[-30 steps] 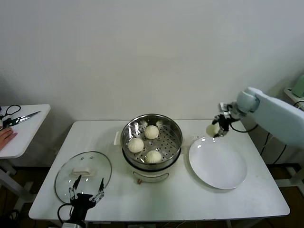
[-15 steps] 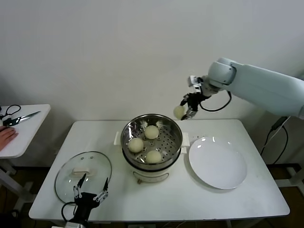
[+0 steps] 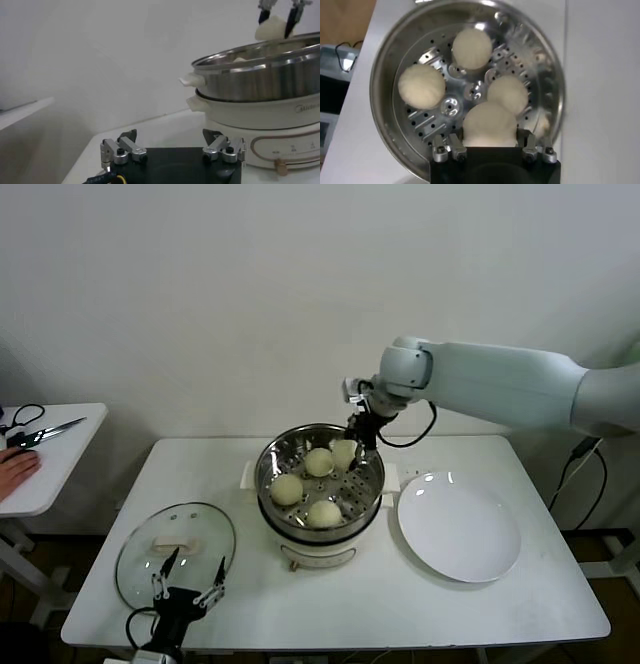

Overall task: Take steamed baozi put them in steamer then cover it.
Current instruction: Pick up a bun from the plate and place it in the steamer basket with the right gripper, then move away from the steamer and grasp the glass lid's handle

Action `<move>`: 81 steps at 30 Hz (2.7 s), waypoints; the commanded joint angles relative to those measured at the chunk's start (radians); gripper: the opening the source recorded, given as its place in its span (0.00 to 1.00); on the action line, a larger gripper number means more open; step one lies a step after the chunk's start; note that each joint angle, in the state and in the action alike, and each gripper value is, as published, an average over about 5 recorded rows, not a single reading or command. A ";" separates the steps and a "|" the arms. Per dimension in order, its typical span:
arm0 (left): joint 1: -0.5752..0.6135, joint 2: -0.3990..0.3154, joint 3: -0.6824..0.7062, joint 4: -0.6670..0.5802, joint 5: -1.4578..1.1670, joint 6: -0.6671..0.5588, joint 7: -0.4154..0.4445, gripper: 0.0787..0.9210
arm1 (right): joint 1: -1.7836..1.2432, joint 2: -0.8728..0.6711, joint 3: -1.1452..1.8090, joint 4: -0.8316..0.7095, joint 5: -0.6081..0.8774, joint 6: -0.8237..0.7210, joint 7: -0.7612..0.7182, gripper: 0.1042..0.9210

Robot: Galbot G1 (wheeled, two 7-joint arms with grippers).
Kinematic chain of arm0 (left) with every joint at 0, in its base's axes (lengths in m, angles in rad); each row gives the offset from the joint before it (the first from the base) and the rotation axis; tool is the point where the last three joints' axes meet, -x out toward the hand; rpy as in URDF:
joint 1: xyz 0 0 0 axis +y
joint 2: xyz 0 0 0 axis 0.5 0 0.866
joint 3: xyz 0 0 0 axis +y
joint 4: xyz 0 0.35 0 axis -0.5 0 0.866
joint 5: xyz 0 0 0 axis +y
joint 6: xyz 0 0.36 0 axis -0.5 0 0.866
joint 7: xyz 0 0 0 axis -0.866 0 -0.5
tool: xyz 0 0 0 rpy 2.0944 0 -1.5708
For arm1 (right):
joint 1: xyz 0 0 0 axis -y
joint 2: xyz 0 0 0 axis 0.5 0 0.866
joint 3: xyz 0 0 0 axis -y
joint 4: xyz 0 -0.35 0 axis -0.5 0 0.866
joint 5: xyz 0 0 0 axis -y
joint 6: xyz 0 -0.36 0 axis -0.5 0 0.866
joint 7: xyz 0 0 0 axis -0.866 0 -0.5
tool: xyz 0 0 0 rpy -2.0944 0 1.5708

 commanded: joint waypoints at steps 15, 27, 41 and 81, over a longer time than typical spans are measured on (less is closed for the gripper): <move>-0.025 0.015 0.007 0.028 -0.001 0.010 0.001 0.88 | -0.086 0.047 -0.043 -0.045 -0.057 -0.006 -0.004 0.72; -0.022 0.015 0.007 0.025 0.002 0.009 0.000 0.88 | -0.054 0.001 0.012 -0.029 -0.036 0.012 -0.021 0.88; -0.027 0.013 -0.004 0.026 0.024 0.003 -0.001 0.88 | -0.055 -0.181 0.139 0.029 0.110 0.274 0.138 0.88; -0.063 -0.032 -0.143 -0.074 1.329 -0.016 -0.033 0.88 | -1.843 -0.393 1.976 0.376 -0.109 0.590 0.671 0.88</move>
